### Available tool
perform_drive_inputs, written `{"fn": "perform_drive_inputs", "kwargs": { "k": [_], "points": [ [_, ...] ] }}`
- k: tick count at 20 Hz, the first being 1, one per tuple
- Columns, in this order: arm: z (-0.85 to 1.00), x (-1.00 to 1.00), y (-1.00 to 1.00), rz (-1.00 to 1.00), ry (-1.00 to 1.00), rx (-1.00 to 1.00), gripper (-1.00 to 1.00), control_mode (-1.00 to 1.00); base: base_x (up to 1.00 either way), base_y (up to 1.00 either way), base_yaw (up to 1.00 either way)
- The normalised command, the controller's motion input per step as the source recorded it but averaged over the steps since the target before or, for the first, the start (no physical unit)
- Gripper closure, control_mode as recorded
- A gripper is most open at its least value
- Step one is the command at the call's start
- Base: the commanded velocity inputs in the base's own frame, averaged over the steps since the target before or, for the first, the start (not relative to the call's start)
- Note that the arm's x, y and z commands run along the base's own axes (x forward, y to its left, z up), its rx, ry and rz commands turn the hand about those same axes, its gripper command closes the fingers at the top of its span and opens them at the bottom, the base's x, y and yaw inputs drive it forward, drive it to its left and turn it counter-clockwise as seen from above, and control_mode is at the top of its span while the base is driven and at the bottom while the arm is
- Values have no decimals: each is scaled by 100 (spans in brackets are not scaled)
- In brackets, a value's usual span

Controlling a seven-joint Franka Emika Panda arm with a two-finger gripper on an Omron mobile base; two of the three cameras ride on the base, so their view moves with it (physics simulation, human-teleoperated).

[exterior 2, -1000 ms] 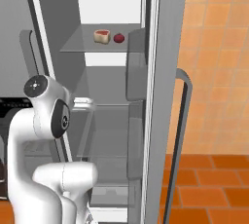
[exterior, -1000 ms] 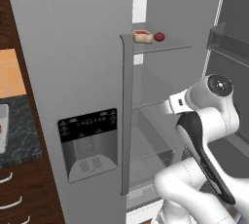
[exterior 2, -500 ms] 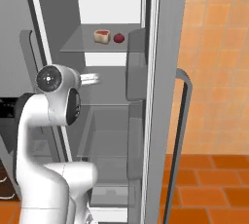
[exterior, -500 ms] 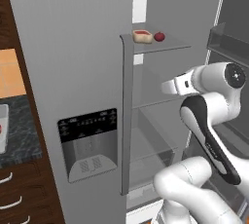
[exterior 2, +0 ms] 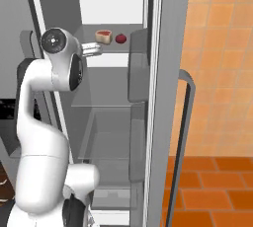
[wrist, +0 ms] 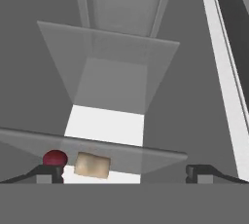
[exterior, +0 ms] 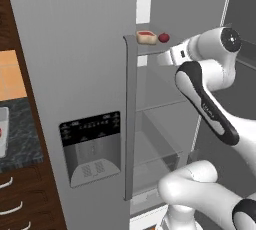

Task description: Place one tomato and one steak in each tupperware on the nearby counter, to pack two identical lunches.

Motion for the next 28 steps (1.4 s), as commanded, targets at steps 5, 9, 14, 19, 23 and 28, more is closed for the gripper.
{"fn": "perform_drive_inputs", "kwargs": {
  "k": [5, 9, 14, 19, 23, 28],
  "points": [
    [20, 44, -1, 0, 8, 8, -100, -100, 0, 0, 0],
    [-1, 60, 0, 1, 12, 1, -100, -100, 0, 0, 0],
    [-22, 81, -6, 5, 15, 0, -100, -100, 0, 0, 0],
    [-23, 89, -15, 4, 4, 1, -100, -100, 0, 0, 0],
    [-25, 79, 0, 1, 0, 0, -100, -100, 0, 0, 0],
    [-20, 79, 0, 0, 0, 0, -100, -100, 0, 0, 0]
  ]
}}
